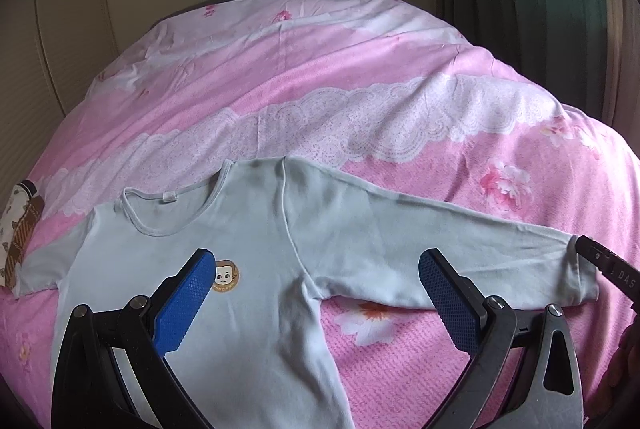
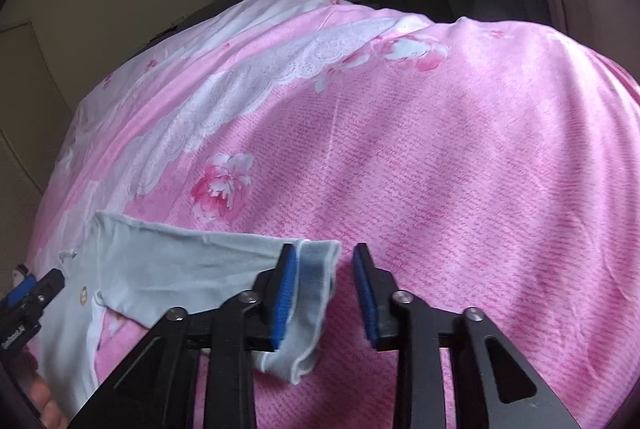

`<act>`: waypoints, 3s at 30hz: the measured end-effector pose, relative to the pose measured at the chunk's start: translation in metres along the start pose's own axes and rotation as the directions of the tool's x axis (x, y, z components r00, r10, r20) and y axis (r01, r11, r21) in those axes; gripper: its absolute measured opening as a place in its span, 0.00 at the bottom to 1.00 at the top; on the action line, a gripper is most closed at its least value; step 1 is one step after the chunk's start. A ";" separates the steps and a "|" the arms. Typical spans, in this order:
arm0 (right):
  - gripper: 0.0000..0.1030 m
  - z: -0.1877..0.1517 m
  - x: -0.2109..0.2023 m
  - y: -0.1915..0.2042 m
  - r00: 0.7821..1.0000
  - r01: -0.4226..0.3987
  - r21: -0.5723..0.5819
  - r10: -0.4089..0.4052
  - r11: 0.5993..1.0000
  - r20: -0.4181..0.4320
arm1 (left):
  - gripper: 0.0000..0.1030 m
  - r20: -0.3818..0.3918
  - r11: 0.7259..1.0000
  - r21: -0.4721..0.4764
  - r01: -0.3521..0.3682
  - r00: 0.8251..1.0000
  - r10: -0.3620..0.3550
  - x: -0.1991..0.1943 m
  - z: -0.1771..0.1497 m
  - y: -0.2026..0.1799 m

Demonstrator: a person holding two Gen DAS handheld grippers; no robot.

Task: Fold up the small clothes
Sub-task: 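Carry the cuff with the right tool across the shirt body, then open the right tool to release the folded sleeve on the shirt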

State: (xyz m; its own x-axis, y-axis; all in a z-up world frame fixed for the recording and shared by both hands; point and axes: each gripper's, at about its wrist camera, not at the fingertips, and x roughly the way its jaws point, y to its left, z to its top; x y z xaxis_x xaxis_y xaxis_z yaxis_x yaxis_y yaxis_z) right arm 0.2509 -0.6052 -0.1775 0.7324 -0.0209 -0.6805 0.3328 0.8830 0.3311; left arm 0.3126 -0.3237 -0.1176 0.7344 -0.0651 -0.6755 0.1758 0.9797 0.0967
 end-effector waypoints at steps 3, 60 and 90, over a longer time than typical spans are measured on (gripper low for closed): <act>0.08 -0.002 -0.004 0.005 1.000 -0.023 0.002 0.023 1.000 0.002 | 1.00 -0.002 1.000 -0.001 -0.009 1.000 0.009 -0.001 -0.001 0.005; 0.28 -0.136 0.087 0.500 0.930 -0.343 -0.472 0.224 0.812 -0.290 | 1.00 -0.097 0.905 -0.321 -0.280 0.960 0.263 -0.060 -0.083 0.381; 0.45 -0.083 0.053 0.254 0.982 0.123 -0.344 -0.164 0.931 -0.093 | 1.00 -0.107 0.969 -0.156 -0.192 0.978 0.177 -0.013 -0.059 0.239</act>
State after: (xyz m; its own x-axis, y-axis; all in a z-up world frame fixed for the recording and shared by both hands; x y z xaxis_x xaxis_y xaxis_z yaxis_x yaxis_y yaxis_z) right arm 0.3251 -0.3436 -0.1837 0.6099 -0.1216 -0.7831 0.1953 0.9807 -0.0002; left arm 0.3060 -0.0776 -0.1289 0.6799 0.1298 -0.7217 -0.0732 0.9913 0.1093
